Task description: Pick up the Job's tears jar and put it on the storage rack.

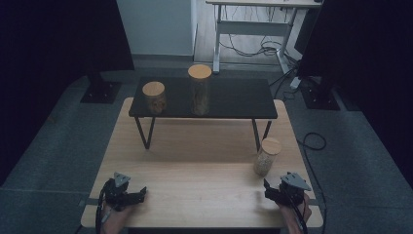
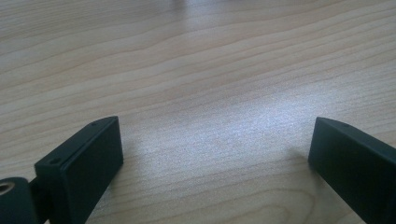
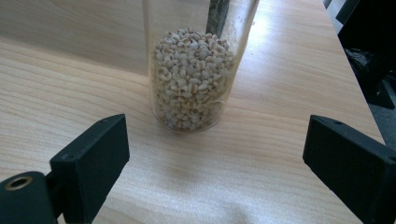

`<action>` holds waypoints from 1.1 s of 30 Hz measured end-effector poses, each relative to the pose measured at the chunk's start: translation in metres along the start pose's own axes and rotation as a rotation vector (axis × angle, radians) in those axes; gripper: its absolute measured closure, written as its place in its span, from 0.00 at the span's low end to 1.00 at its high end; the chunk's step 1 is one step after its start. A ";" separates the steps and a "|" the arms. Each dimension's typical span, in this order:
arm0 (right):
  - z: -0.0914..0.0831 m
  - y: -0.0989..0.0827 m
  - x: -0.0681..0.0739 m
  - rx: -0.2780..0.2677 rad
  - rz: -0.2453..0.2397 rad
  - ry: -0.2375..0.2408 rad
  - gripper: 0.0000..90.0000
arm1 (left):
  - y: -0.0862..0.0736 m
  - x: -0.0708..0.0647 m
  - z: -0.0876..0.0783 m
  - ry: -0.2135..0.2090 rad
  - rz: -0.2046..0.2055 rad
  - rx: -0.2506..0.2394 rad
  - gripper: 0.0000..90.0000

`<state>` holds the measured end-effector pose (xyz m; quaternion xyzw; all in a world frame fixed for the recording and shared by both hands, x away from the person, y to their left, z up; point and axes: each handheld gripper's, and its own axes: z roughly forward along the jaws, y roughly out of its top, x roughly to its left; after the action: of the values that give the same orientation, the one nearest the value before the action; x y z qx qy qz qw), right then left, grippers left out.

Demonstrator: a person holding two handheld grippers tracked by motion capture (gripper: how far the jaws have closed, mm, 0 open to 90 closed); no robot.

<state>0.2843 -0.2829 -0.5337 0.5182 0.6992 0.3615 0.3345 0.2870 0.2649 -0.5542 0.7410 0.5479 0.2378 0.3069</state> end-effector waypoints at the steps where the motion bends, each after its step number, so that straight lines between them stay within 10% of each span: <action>1: 0.002 0.001 0.000 -0.002 -0.001 0.003 0.07 | 0.000 0.000 0.000 0.000 0.000 0.000 0.03; 33: 0.022 0.013 -0.006 -0.004 0.007 0.016 0.07 | 0.000 0.000 0.000 0.000 0.000 0.000 0.03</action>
<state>0.3105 -0.2823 -0.5329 0.5169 0.6994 0.3681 0.3287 0.2870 0.2649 -0.5542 0.7409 0.5479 0.2379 0.3070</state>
